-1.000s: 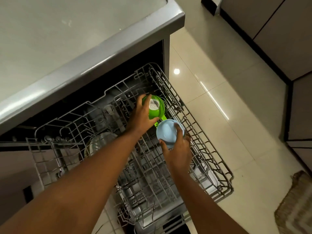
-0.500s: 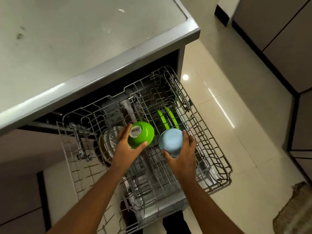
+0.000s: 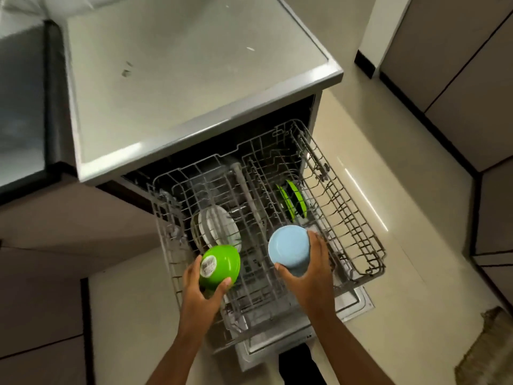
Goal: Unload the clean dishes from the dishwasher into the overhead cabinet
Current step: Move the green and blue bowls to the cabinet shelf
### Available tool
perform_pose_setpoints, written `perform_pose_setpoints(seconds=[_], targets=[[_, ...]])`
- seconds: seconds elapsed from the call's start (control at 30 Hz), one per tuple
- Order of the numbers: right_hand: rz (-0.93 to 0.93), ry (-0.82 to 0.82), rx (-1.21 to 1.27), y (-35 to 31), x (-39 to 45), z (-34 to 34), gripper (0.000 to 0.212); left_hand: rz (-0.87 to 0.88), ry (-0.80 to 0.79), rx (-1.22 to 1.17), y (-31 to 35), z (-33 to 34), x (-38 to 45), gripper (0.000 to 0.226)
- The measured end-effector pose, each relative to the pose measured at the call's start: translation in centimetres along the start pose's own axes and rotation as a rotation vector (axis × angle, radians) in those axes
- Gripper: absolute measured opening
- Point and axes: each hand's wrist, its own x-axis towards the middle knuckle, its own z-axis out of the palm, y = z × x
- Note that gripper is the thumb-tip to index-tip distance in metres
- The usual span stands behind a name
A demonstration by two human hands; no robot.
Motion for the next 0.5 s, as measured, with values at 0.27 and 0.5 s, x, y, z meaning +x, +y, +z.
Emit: perform_pose_setpoints(seconds=[0.27,0.5], targets=[[-0.184,-0.035,0.051,-11.8,-10.6,2.7,0.102,0.103,0.185,-0.056,-1.7,-16.3,-8.7,0.081],[-0.306,-0.094,0.100,-23.6,-19.9,3.2,0.099,0.217,0.337,0.111,-1.3,-31.1,-17.8,0.084]])
